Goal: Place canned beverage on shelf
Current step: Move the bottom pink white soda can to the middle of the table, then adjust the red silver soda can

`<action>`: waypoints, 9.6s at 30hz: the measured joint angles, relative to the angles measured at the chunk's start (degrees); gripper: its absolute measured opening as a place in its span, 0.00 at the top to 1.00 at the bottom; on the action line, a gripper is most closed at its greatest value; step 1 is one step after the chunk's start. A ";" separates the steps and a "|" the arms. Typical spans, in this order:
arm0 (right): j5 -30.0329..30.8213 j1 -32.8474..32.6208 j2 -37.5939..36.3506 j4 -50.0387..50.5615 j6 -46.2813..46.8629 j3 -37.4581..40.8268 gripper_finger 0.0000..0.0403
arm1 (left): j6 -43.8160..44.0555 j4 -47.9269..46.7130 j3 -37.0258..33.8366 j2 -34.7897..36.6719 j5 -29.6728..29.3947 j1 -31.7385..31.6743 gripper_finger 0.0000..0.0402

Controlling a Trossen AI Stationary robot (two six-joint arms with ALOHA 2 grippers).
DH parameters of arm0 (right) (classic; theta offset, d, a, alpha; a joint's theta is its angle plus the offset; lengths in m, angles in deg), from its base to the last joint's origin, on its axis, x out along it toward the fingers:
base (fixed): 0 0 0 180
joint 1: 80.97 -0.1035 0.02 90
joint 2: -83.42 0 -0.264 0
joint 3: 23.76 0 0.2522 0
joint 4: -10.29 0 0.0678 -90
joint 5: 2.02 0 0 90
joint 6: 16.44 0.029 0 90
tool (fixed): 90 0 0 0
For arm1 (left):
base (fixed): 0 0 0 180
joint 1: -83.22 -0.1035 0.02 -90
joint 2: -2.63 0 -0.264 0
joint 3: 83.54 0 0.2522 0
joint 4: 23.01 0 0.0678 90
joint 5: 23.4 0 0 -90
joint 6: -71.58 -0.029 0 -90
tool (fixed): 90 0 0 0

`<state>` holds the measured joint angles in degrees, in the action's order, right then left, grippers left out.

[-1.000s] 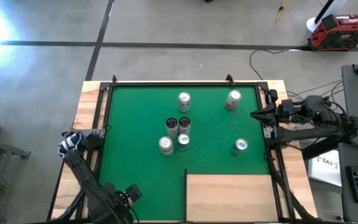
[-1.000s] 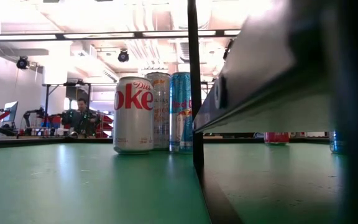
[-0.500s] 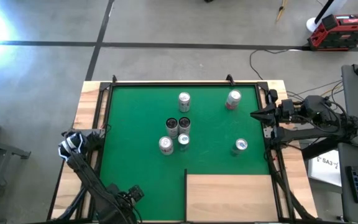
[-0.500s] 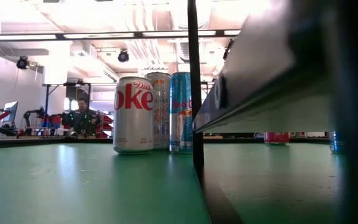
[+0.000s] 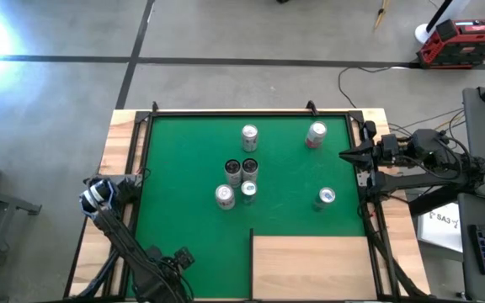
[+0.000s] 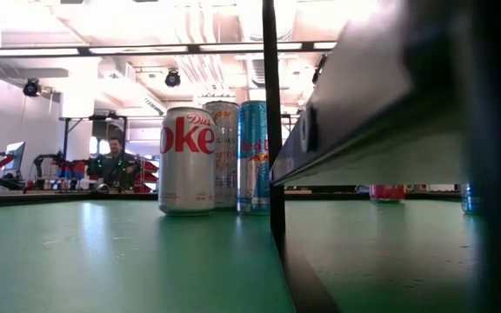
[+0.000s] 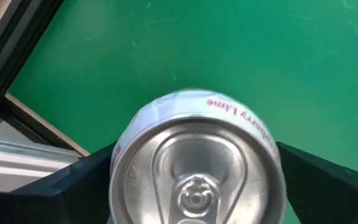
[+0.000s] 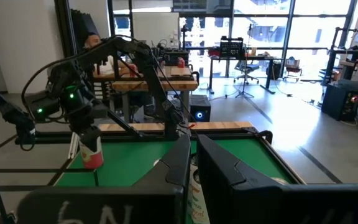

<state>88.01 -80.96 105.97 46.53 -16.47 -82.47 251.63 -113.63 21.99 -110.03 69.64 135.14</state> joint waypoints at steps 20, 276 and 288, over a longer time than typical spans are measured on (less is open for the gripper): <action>0.02 0.00 0.01 0.00 0.00 0.01 0.94 | -14.33 -2.94 0.34 0.92 -4.41 -7.00 0.32; 0.01 0.01 -0.01 0.00 0.00 0.00 0.94 | -172.21 -4.05 39.71 -22.47 1.47 -71.47 0.30; 0.01 0.01 -0.01 0.00 0.00 0.01 0.94 | -177.64 -1.40 39.71 -22.08 -1.30 -72.74 0.30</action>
<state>88.02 -80.95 105.96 46.53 -16.47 -82.46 74.00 -115.03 61.70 -132.11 68.34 62.40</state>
